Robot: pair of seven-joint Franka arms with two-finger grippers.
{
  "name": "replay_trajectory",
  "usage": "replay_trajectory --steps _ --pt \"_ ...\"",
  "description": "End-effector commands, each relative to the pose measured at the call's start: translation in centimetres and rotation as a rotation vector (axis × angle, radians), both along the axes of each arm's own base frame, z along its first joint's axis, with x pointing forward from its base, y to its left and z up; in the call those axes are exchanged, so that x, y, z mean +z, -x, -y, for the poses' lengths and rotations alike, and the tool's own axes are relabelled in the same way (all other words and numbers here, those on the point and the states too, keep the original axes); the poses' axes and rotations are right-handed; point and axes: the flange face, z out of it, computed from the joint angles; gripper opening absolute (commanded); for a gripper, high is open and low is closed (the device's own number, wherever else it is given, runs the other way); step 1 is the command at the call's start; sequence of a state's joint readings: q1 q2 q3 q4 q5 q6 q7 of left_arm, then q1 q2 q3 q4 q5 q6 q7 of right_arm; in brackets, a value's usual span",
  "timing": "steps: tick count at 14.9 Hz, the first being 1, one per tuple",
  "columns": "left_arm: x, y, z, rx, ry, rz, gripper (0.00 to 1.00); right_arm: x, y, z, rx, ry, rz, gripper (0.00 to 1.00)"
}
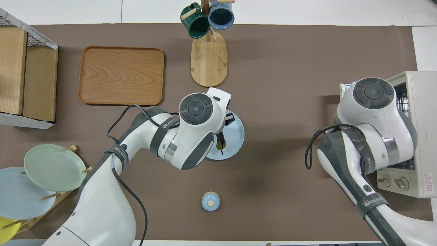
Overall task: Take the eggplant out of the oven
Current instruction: 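Lift the eggplant with the left gripper while the right gripper withdraws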
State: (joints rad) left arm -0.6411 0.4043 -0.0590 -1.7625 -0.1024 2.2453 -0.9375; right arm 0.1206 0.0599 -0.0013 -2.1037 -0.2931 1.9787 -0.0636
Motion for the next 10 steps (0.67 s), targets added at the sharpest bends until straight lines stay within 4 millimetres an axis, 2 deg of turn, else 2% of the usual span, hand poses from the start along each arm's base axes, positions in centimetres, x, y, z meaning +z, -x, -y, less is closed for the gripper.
replay_trajectory --steps 1,3,5,7,8,9,10 --pt "5.8 -4.6 -6.4 0.000 -0.006 0.013 0.00 2.5 0.5 6.1 0.005 0.030 -0.053 0.00" --pt "8.3 -8.6 -11.1 -0.034 -0.006 0.023 0.00 4.1 0.2 7.2 0.008 0.029 -0.065 0.00" --pt "7.7 -12.0 -17.0 -0.070 -0.012 0.033 0.00 6.3 0.6 8.2 0.017 0.027 -0.064 0.00" --pt "7.3 -14.2 -23.0 -0.129 -0.010 0.047 0.00 7.8 1.2 10.0 0.033 0.013 -0.063 0.00" --pt "6.5 -15.3 -25.7 -0.158 -0.011 0.045 0.00 8.4 1.4 10.8 0.039 0.004 -0.063 0.00" --pt "6.0 -16.5 -27.6 -0.173 -0.014 0.055 0.00 9.2 1.6 11.3 0.036 0.001 -0.061 0.00" --pt "5.1 -17.8 -28.7 -0.181 -0.014 0.060 0.00 10.5 1.5 11.3 0.027 -0.003 -0.063 0.00"
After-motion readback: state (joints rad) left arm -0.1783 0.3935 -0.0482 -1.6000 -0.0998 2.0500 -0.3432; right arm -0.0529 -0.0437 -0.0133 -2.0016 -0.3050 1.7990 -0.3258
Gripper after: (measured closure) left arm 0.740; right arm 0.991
